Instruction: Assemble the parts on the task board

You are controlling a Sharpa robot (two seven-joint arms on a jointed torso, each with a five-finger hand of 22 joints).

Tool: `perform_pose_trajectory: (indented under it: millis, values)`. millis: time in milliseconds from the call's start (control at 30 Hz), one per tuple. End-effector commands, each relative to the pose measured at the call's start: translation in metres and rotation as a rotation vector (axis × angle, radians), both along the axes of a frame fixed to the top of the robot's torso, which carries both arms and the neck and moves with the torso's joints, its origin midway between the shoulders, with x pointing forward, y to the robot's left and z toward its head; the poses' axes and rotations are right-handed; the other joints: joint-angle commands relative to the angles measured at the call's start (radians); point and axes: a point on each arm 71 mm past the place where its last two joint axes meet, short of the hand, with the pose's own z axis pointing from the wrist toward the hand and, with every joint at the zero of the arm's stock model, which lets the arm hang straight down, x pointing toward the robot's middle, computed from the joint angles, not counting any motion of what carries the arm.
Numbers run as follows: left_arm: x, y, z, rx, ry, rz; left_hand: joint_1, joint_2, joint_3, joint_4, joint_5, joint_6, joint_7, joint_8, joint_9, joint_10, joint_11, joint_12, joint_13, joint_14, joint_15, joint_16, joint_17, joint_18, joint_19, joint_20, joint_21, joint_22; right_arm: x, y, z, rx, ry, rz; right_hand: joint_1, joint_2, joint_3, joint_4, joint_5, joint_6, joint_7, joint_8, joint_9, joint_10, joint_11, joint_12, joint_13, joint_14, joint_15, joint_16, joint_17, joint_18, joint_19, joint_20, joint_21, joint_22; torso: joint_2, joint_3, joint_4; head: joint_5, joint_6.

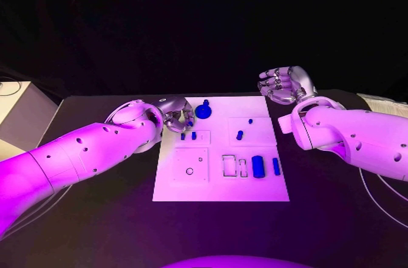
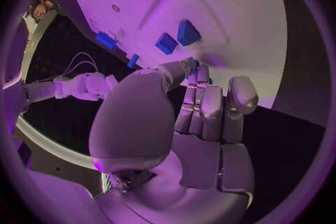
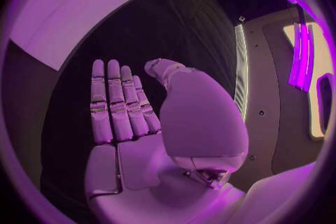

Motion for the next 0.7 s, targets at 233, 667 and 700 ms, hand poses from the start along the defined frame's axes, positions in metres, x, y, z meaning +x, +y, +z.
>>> perform_pose_trajectory:
  millis: [233,667,700]
  values:
    - [-0.0037,-0.0018,-0.0096,0.039,0.038,-0.020,-0.008,-0.004,-0.015,-0.009,0.001,0.016,-0.008,0.004,0.005,0.014,-0.007,0.010,0.015,0.000,-0.008,0.011,0.016,-0.012,-0.012,-0.002,-0.008,-0.001,-0.0002,0.0016,0.0000,-0.002,-0.001,0.018,-0.005,0.001,-0.001,-0.003,0.004,0.000,0.016,-0.006,-0.001,-0.002,0.002,-0.007,-0.001,0.004,0.006,-0.006,-0.001,0.005,-0.002,-0.001,-0.004,-0.001,-0.001,0.0001,0.0000,0.000,0.002]
    - [-0.0032,-0.0013,-0.0096,0.039,0.028,-0.013,-0.014,0.002,-0.028,-0.017,0.001,0.015,-0.012,0.002,0.006,-0.031,-0.013,0.099,0.074,0.014,-0.013,0.043,0.059,-0.013,-0.013,-0.008,-0.005,0.003,-0.0005,0.0014,0.0001,-0.002,-0.003,0.018,-0.005,0.002,-0.001,-0.004,0.004,0.000,0.016,-0.007,-0.001,-0.003,0.002,-0.007,-0.001,0.004,0.006,-0.007,-0.002,0.005,-0.002,-0.001,-0.004,-0.003,0.000,0.0002,-0.0006,0.000,0.001]
    - [-0.0032,-0.0014,-0.0096,0.039,0.028,-0.013,-0.014,0.002,-0.028,-0.017,0.001,0.014,-0.012,0.002,0.006,-0.035,-0.013,0.103,0.077,0.015,-0.013,0.044,0.061,-0.013,-0.014,-0.008,-0.006,0.002,-0.0005,0.0014,0.0001,-0.002,-0.003,0.018,-0.005,0.002,-0.001,-0.004,0.004,0.000,0.016,-0.007,-0.001,-0.003,0.002,-0.007,-0.001,0.004,0.006,-0.007,-0.002,0.005,-0.002,-0.001,-0.004,-0.003,0.000,0.0002,-0.0005,0.000,0.001]
